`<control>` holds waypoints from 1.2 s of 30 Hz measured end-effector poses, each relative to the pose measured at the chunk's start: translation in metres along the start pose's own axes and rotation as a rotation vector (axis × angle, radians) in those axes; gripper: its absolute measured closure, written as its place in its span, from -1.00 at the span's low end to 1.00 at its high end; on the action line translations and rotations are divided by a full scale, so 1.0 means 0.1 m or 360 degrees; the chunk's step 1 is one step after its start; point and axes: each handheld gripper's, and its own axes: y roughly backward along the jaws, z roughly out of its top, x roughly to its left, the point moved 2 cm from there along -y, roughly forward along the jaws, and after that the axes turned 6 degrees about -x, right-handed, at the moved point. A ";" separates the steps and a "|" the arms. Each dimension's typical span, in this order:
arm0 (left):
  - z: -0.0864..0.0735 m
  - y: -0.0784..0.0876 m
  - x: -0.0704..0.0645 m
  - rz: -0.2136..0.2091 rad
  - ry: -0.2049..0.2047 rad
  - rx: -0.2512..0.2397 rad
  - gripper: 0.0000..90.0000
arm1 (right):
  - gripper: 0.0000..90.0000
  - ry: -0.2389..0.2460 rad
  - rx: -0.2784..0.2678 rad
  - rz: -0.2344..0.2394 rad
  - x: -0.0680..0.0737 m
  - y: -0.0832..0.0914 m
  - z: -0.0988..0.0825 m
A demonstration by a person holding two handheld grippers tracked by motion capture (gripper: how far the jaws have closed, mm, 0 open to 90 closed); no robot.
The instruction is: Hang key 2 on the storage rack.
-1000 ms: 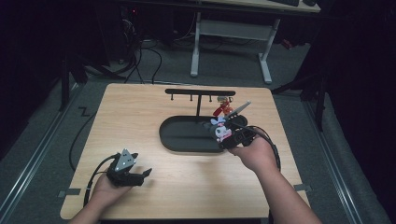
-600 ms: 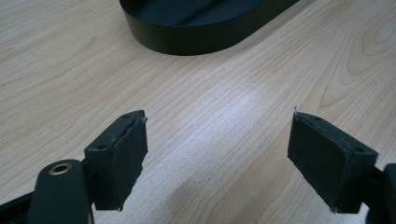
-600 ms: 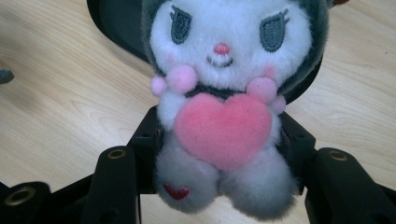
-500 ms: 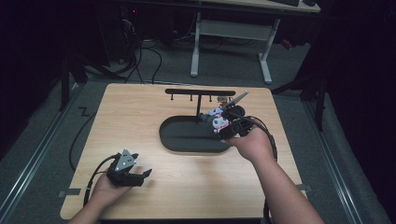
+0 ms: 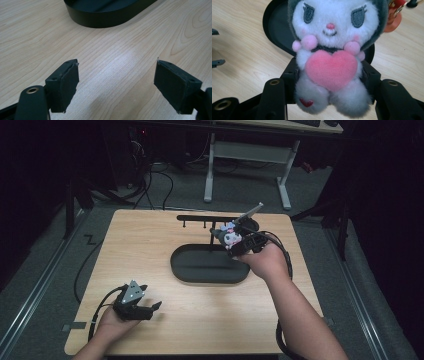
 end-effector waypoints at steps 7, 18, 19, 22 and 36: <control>0.00 0.00 0.00 -0.0006 -0.0006 0.0005 -0.54 | 0.05 0.0000 -0.0040 -0.0026 -0.04 0.05 0.13; 0.00 -0.01 -0.01 -0.0016 -0.0017 0.0009 -0.54 | 0.05 -0.0063 -0.0048 -0.0065 -0.12 -0.02 0.19; 0.00 -0.01 -0.01 -0.0016 -0.0016 0.0010 -0.54 | 0.05 -0.0060 -0.0044 -0.0068 -0.14 -0.05 0.17; 0.00 -0.01 -0.01 -0.0017 -0.0015 0.0011 -0.54 | 0.05 -0.0076 -0.0025 -0.0064 -0.17 -0.12 0.11; -0.01 -0.04 -0.04 -0.0025 -0.0039 0.0032 -0.53 | 0.05 -0.0097 0.0067 -0.0026 -0.22 -0.41 -0.15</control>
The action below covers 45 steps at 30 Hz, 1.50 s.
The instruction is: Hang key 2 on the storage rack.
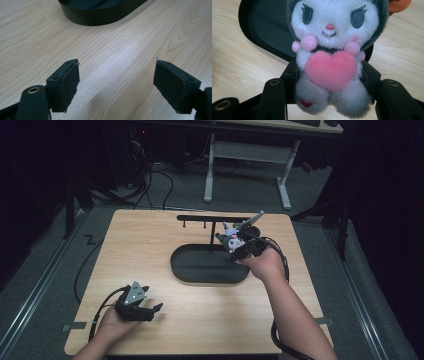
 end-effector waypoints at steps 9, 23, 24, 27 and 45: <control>-0.01 -0.01 -0.01 -0.0001 -0.0012 0.0018 -0.52 | 0.04 -0.0003 0.0030 0.0020 0.02 -0.25 -0.01; -0.02 -0.02 -0.02 -0.0017 -0.0021 0.0028 -0.53 | -0.45 -0.0059 -0.0084 0.0074 0.07 -0.46 -0.05; -0.02 -0.02 -0.02 -0.0017 -0.0020 0.0029 -0.53 | -0.45 -0.0055 -0.0093 0.0078 0.07 -0.44 -0.07; -0.02 -0.03 -0.02 -0.0022 -0.0021 0.0037 -0.53 | -0.44 -0.0048 -0.0106 0.0098 0.08 -0.40 -0.15; -0.03 -0.06 -0.08 -0.0042 -0.0023 0.0057 -0.53 | -0.60 0.0080 -0.0428 0.0119 0.09 -0.56 -0.99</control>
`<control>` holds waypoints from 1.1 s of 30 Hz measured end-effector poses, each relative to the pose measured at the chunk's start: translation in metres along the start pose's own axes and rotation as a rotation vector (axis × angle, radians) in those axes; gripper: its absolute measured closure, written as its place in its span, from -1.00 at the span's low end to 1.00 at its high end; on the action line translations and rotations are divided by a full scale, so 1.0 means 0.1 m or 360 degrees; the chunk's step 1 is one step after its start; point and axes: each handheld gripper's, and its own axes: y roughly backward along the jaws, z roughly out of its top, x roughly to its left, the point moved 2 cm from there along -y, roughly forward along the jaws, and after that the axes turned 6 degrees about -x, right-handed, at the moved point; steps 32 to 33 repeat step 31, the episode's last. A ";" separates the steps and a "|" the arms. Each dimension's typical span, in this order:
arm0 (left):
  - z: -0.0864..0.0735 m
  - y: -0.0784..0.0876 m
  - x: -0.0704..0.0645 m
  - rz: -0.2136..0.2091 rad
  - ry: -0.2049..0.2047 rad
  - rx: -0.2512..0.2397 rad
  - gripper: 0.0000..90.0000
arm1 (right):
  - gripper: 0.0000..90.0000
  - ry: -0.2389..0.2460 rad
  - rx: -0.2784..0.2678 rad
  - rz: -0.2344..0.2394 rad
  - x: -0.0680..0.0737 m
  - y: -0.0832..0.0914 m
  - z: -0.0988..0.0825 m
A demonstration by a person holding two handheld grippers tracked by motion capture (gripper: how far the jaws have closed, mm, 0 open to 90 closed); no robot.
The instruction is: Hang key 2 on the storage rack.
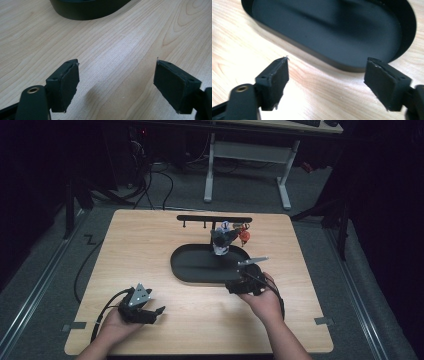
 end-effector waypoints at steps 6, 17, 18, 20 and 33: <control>0.00 0.00 -0.03 -0.0018 0.0013 -0.0011 -0.54 | -0.64 -0.0035 -0.0175 0.0000 0.00 0.00 -0.40; 0.04 -0.04 -0.15 -0.0076 -0.0010 -0.0017 -0.54 | -0.67 -0.0106 -0.0439 -0.0066 -0.02 0.19 -0.95; 0.05 -0.04 -0.15 -0.0077 -0.0006 -0.0018 -0.54 | -0.67 -0.0124 -0.0430 -0.0063 -0.05 0.19 -0.96; 0.05 -0.05 -0.16 -0.0080 -0.0001 -0.0020 -0.54 | -0.67 -0.0177 -0.0425 -0.0048 -0.09 0.16 -0.99; 0.04 -0.02 -0.17 -0.0086 -0.0027 -0.0028 -0.54 | -0.67 -0.0218 -0.0447 -0.0061 -0.14 0.16 -0.99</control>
